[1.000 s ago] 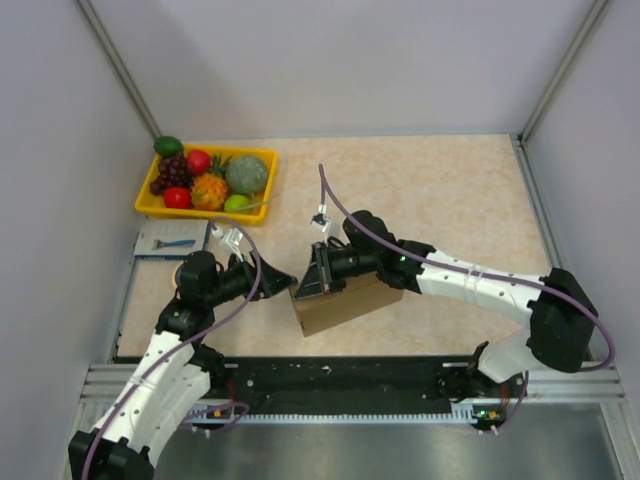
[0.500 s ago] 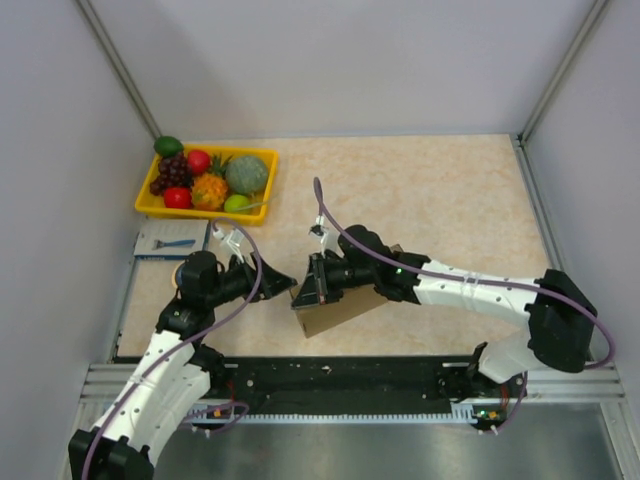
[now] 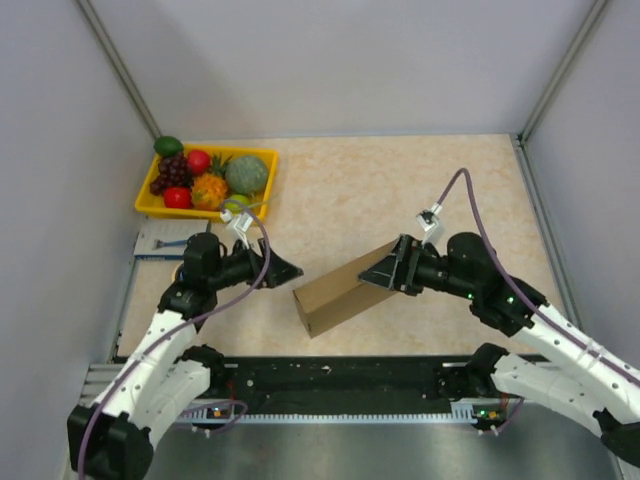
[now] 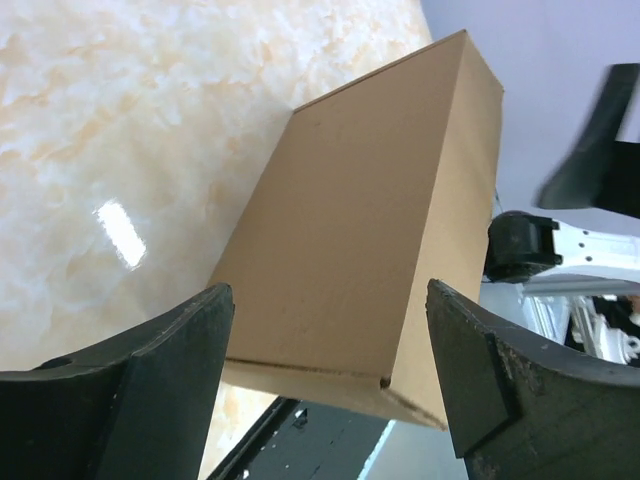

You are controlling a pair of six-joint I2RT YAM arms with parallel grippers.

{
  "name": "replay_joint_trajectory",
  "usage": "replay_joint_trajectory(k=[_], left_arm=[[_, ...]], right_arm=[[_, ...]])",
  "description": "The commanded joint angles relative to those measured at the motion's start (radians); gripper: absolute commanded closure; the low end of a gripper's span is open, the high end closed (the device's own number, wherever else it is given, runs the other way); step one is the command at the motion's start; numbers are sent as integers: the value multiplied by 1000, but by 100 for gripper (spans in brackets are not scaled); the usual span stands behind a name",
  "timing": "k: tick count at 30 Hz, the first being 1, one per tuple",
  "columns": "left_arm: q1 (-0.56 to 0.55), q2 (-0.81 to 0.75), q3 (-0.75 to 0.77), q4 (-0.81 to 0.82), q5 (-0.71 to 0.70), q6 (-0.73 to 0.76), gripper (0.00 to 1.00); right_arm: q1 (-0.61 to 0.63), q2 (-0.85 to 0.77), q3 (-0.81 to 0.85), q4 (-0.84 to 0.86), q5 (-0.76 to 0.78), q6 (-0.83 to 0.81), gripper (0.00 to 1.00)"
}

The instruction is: Fold the paper box

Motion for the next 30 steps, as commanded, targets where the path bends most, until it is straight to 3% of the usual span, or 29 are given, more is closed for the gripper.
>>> replay_joint_trajectory(k=[1, 6, 10, 13, 16, 20, 22, 25, 30], left_arm=[[-11, 170, 66, 214, 170, -6, 19], [-167, 379, 199, 199, 187, 48, 28], [-265, 411, 241, 191, 149, 45, 37], [-344, 390, 238, 210, 86, 14, 38], [-407, 373, 230, 260, 29, -29, 37], [-487, 457, 232, 386, 1, -117, 37], [-545, 508, 267, 421, -5, -139, 38], [-591, 609, 340, 451, -37, -139, 37], [-609, 787, 480, 512, -30, -144, 35]], right_arm=[[-131, 4, -128, 20, -75, 108, 21], [-159, 71, -217, 298, -161, 177, 29], [-168, 85, -318, 376, -172, 206, 42], [-183, 5, -417, 376, -154, 225, 51], [-235, -93, -529, 379, -163, 235, 53], [-378, -85, -625, 484, -247, 223, 52], [-427, -56, -608, 459, -283, 167, 50], [-539, -21, -527, 255, -278, 26, 46], [-708, 147, -392, 69, -304, -226, 38]])
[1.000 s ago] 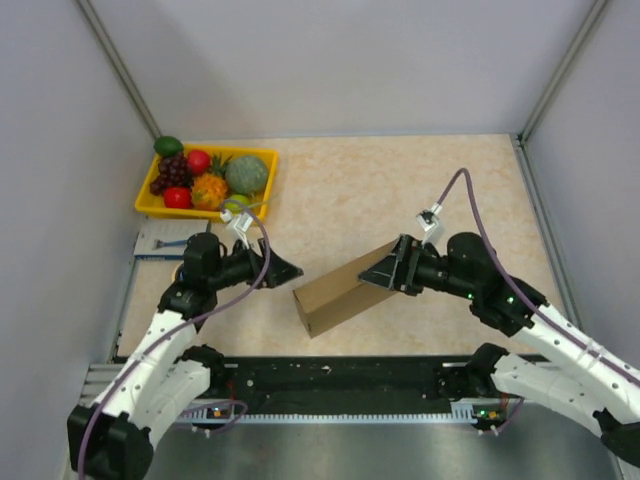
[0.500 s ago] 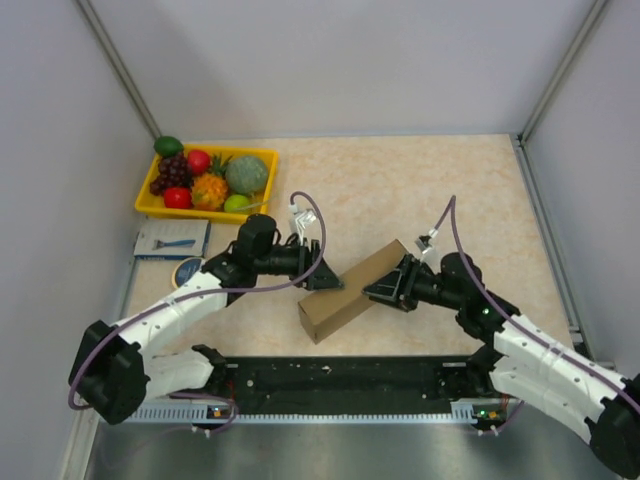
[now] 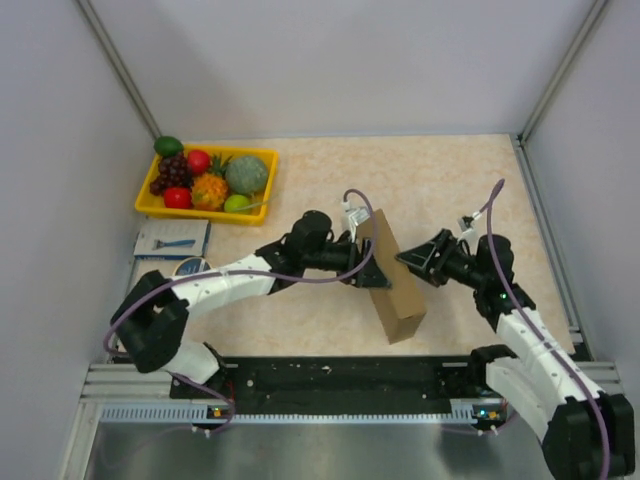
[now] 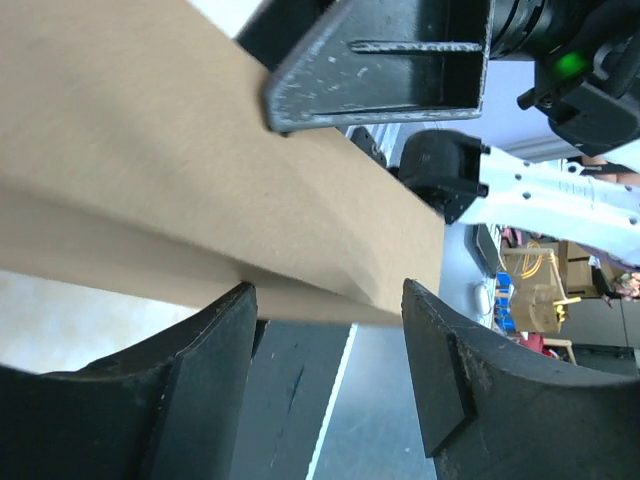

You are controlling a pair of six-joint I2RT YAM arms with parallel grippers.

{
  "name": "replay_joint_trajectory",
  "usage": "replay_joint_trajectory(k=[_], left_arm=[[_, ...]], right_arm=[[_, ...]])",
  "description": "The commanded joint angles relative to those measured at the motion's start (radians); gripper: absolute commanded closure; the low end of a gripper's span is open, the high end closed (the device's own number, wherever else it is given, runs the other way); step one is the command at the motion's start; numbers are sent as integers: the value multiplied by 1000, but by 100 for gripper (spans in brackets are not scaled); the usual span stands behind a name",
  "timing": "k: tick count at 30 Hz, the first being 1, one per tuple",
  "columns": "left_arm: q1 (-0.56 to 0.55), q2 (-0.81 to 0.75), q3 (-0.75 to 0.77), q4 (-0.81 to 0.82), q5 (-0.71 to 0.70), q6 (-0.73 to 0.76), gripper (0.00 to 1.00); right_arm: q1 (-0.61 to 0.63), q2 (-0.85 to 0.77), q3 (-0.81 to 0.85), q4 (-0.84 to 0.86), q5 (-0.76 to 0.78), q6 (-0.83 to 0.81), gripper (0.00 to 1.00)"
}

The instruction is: Fold the paper box

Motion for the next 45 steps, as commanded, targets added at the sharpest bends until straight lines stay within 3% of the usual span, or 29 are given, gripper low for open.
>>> replay_joint_trajectory(k=[1, 5, 13, 18, 23, 28, 30, 33, 34, 36, 45], left_arm=[[-39, 157, 179, 163, 23, -29, 35], [-53, 297, 360, 188, 52, -60, 35], [-27, 502, 708, 81, 52, -31, 34], [-9, 543, 807, 1, 72, -23, 34], [82, 316, 653, -154, 14, 105, 34], [116, 20, 305, -392, -122, 173, 27], [108, -106, 109, -401, -235, 130, 25], [94, -223, -144, -262, -322, -23, 25], [88, -234, -197, -137, -328, -116, 30], [74, -217, -272, -65, -339, -179, 33], [64, -62, -242, -21, -438, -250, 27]], right_arm=[[-117, 188, 62, -313, 41, -299, 38], [-183, 290, 73, -335, 44, -316, 38], [-341, 391, 93, -341, 61, -336, 37], [-384, 425, 172, -381, 157, -379, 37], [-348, 368, 303, -460, 251, -492, 34], [-164, 408, 345, -493, 110, -607, 29], [-136, 431, 322, -465, 84, -624, 28], [-93, 486, 335, -447, 64, -641, 28], [-74, 500, 341, -442, 70, -644, 29], [-58, 544, 349, -436, 79, -659, 30], [-47, 529, 236, -272, 20, -566, 42]])
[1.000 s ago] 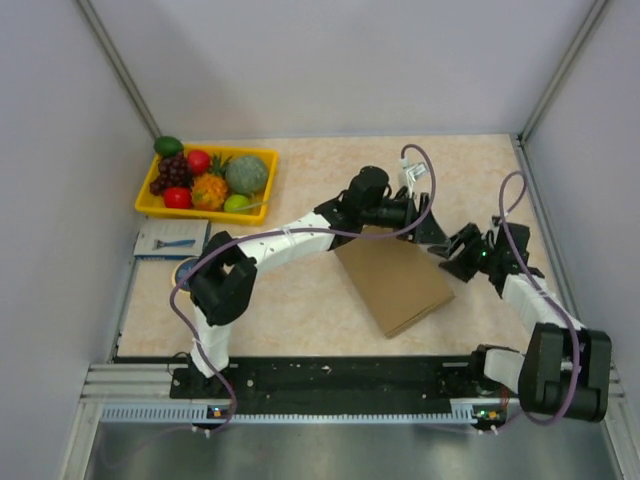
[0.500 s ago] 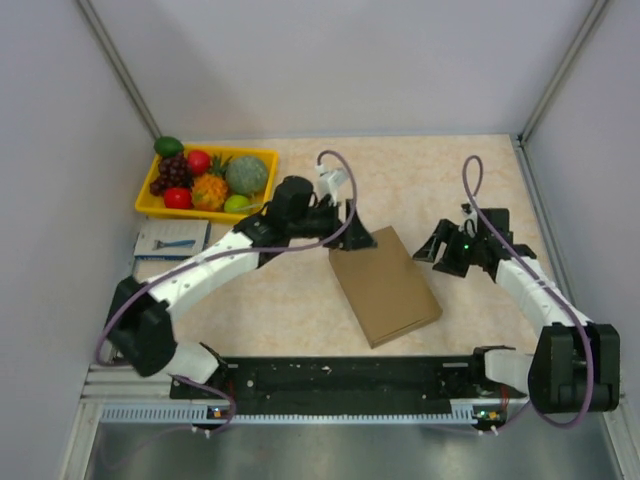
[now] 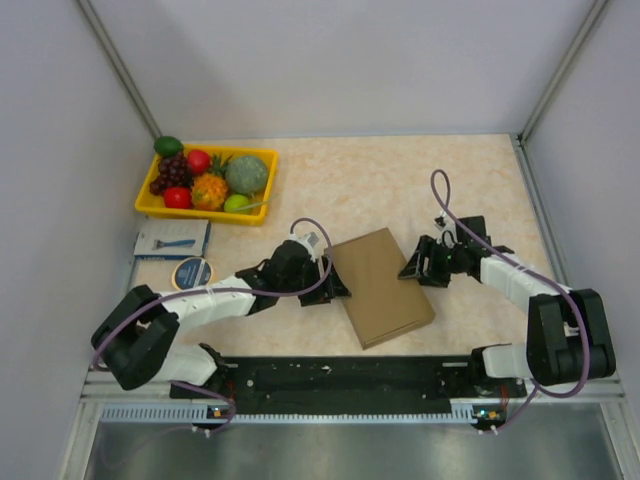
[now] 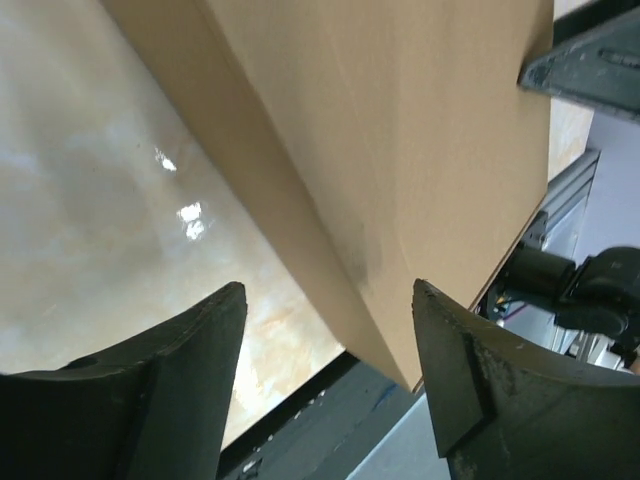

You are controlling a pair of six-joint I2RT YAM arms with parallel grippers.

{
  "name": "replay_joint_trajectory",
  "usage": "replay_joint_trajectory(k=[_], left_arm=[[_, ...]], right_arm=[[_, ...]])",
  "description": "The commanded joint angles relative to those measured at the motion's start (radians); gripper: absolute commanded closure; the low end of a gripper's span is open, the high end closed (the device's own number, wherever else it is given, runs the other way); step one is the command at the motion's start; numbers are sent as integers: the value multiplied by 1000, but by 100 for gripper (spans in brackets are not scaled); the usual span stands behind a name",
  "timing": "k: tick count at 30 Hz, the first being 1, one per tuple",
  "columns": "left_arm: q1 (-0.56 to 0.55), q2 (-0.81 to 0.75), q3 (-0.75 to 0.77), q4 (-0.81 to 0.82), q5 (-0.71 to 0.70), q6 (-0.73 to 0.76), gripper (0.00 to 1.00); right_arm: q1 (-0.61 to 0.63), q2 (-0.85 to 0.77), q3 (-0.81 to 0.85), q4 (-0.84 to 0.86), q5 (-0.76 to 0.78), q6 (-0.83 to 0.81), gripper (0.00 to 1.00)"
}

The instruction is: Fold the paper box

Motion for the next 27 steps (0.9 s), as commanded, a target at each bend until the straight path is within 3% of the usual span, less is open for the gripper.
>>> replay_joint_trajectory(k=[1, 6, 10, 16, 20, 27], left_arm=[[2, 40, 45, 110, -93, -43, 27], [48, 136, 117, 174, 0, -41, 31], [89, 201, 194, 154, 42, 6, 44], [227, 314, 334, 134, 117, 120, 48], [295, 458, 531, 82, 163, 181, 55], [348, 745, 910, 54, 194, 227, 55]], right_arm=[[11, -31, -60, 139, -47, 59, 43], [18, -27, -100, 269, -94, 174, 54], [20, -27, -97, 315, -90, 208, 56], [20, 134, 24, 372, -59, 216, 56], [20, 359, 258, 405, -47, 216, 57], [20, 692, 710, 280, 1, 164, 55]])
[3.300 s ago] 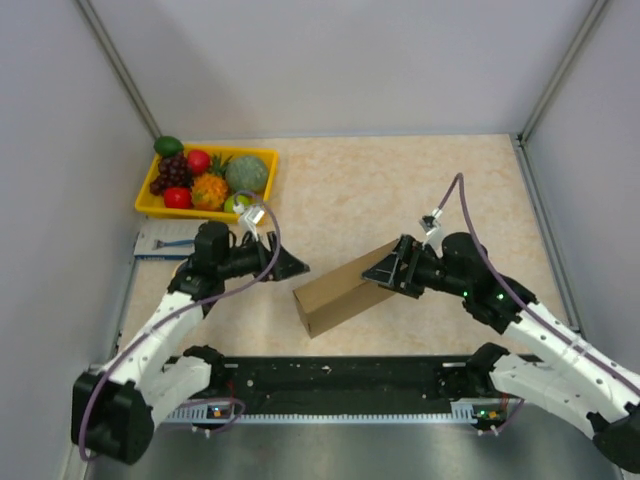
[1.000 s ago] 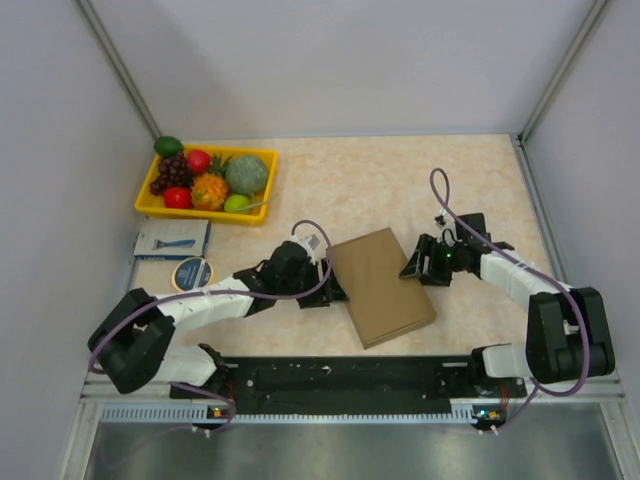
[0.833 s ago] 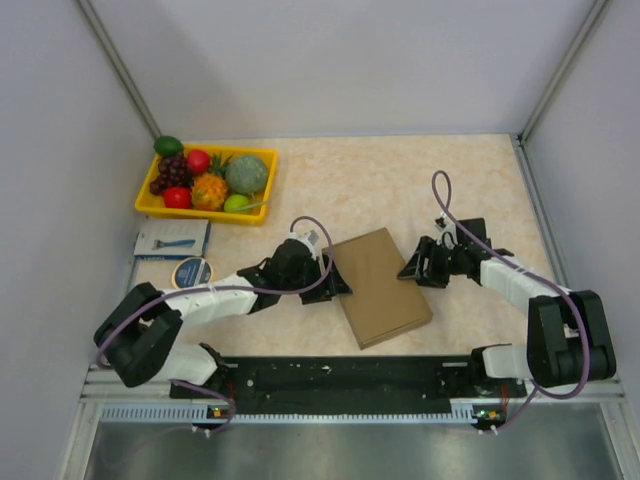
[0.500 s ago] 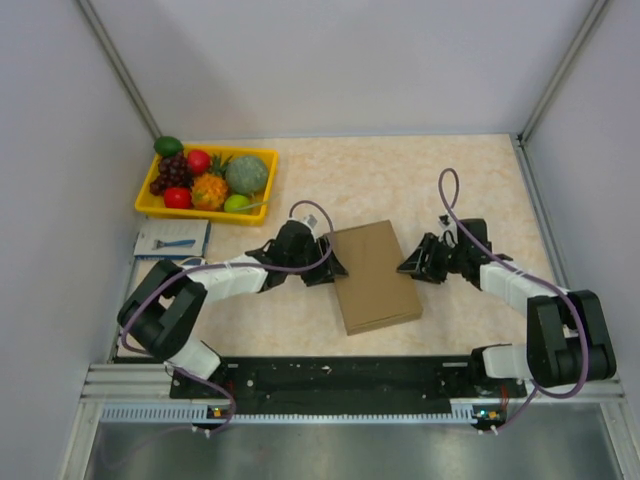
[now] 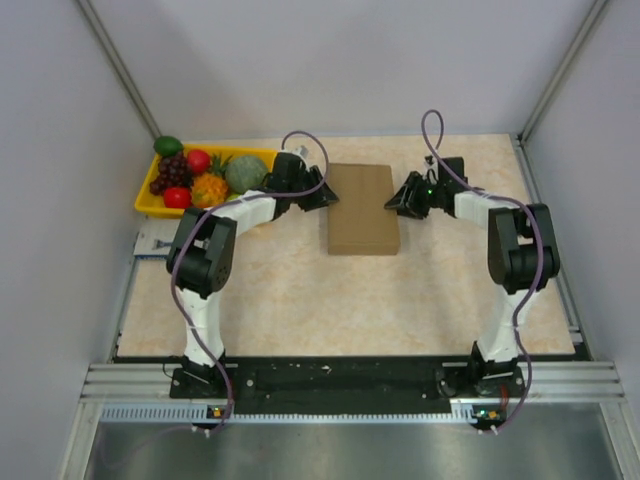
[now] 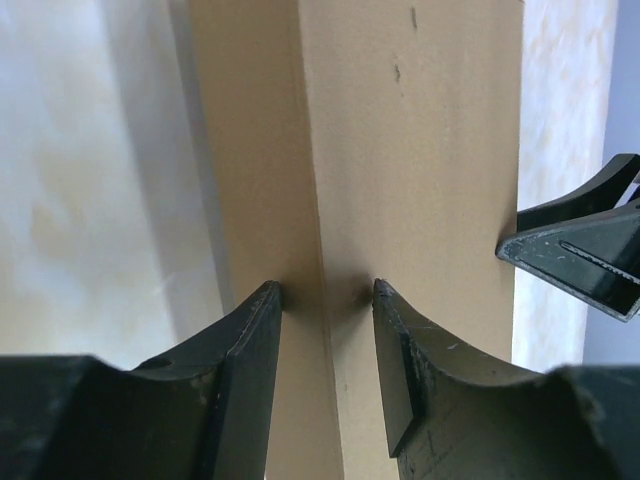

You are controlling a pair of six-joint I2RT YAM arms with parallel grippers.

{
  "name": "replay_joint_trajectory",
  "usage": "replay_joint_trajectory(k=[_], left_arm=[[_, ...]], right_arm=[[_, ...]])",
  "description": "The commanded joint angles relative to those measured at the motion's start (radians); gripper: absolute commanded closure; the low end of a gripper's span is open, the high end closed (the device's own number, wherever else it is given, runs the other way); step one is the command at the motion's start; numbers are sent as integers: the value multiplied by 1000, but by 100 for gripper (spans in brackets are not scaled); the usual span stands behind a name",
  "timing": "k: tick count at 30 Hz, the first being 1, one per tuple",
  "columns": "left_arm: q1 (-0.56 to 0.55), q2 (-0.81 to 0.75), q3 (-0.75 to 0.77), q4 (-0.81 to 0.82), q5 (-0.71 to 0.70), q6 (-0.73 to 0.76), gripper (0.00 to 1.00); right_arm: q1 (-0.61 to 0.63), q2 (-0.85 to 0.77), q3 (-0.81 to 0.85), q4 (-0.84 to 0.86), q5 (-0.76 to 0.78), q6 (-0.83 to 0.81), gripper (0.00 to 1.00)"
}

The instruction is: Fold the paper box

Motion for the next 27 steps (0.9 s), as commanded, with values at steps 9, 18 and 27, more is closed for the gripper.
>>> replay_joint_trajectory(k=[9, 18, 27], left_arm=[[47, 333, 432, 136, 153, -16, 55], [88, 405, 550, 91, 169, 21, 45], [139, 199, 524, -86, 141, 199, 27]], right_arm=[[22, 362, 504, -42, 43, -3, 55], [21, 420, 561, -22, 40, 12, 53], [-28, 238, 651, -289, 241, -218, 21]])
